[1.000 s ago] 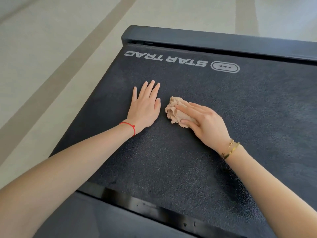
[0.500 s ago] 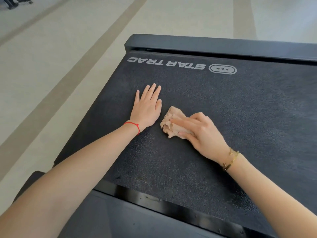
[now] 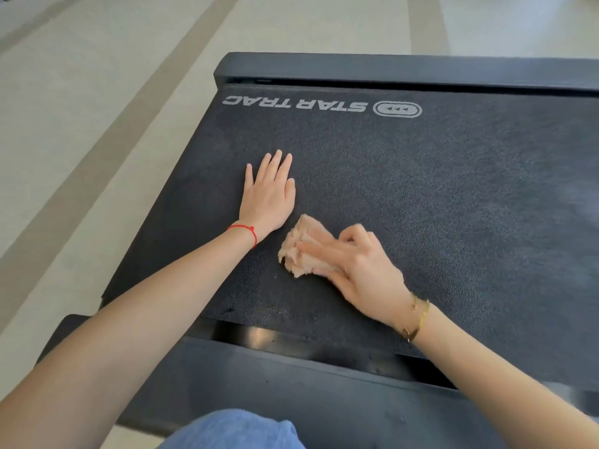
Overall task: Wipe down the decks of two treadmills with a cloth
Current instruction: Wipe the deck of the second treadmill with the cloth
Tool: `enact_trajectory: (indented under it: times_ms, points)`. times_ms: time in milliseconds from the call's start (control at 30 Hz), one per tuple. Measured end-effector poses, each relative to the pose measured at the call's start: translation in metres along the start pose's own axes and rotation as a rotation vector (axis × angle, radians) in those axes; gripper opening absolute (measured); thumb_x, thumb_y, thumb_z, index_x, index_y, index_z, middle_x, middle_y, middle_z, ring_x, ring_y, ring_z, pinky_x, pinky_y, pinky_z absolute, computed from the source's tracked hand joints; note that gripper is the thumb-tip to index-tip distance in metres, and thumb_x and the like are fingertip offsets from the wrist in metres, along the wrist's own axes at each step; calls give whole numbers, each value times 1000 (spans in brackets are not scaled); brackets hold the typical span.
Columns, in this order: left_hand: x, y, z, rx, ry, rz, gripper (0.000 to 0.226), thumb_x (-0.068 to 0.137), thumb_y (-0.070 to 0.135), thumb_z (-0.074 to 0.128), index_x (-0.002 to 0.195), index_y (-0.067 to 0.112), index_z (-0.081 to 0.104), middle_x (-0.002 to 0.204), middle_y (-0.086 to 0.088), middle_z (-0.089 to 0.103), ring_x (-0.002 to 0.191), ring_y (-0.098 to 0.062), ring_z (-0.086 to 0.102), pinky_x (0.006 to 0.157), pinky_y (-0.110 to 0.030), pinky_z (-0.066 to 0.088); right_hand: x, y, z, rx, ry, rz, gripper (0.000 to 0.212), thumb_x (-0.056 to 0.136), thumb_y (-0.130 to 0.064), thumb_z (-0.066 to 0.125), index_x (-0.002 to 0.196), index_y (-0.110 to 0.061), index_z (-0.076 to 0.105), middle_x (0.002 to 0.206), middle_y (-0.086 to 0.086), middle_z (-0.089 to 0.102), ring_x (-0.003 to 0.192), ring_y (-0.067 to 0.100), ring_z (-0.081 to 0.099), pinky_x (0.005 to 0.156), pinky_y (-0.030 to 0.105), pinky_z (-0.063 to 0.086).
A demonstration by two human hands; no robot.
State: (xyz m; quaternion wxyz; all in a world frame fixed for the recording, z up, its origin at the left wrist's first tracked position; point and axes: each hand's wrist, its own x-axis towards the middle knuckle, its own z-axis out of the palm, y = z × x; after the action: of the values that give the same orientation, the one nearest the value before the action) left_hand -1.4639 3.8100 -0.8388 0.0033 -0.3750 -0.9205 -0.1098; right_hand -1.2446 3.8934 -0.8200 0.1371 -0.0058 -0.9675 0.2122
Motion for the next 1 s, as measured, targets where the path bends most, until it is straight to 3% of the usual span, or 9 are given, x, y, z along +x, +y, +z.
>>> enact_trajectory:
  times_ms: [67,167,333,400,533,600,700,833,1000]
  points:
    - [0,0,0,-2,-3,-2,53,107,30,23,158,19,14,166,-1,10,153,-18,3,123,-49,1,-23,-16,3,36,0,-49,38,97,-37,45,134,-34,57,106,-16,59,89,23,47,79,39,46]
    - [-1,0,1,-2,0,-13,53,107,31,22,158,20,15,166,-1,11,153,-18,3,123,-49,1,-35,-20,3,43,-38,-97,41,98,-34,41,136,-34,54,134,-22,54,91,20,43,83,35,43]
    - [-5,2,5,18,6,-20,53,106,31,22,158,19,14,166,-1,10,153,-19,4,123,-51,3,0,31,-13,-79,61,127,45,96,-23,54,139,-36,49,130,-5,62,90,26,45,86,39,38]
    - [-6,4,6,22,1,-32,54,106,31,21,158,19,13,166,-1,9,153,-20,3,123,-52,3,11,46,-19,-95,97,236,47,96,-24,59,140,-35,48,139,-10,55,92,27,43,90,39,36]
    - [-13,8,9,32,14,-38,55,106,32,22,158,19,12,166,-3,10,153,-21,4,122,-53,4,-10,22,-8,-90,153,119,43,95,-26,56,138,-33,52,114,-11,66,85,27,44,81,40,40]
    - [-14,8,9,35,16,-42,55,106,32,22,158,18,12,166,-3,10,153,-21,4,122,-53,4,-30,9,-2,-117,120,25,40,97,-38,47,137,-35,51,124,-16,60,85,22,41,78,33,35]
    - [-14,10,10,38,16,-43,55,106,32,21,158,19,12,166,-2,10,153,-21,4,122,-53,3,-28,21,-5,-146,90,46,46,97,-43,46,142,-34,48,143,-19,48,89,20,39,81,31,34]
    - [-15,10,10,46,22,-49,55,106,33,20,158,19,11,166,-2,9,153,-20,3,123,-52,3,-3,49,-15,-176,125,160,47,97,-38,53,143,-31,46,141,-14,52,92,24,42,86,40,38]
    - [-15,11,9,57,22,-45,55,106,33,20,158,19,10,166,-2,8,153,-20,3,123,-53,4,-1,49,-16,-136,126,222,50,97,-40,53,145,-33,42,135,-17,54,90,21,39,86,38,36]
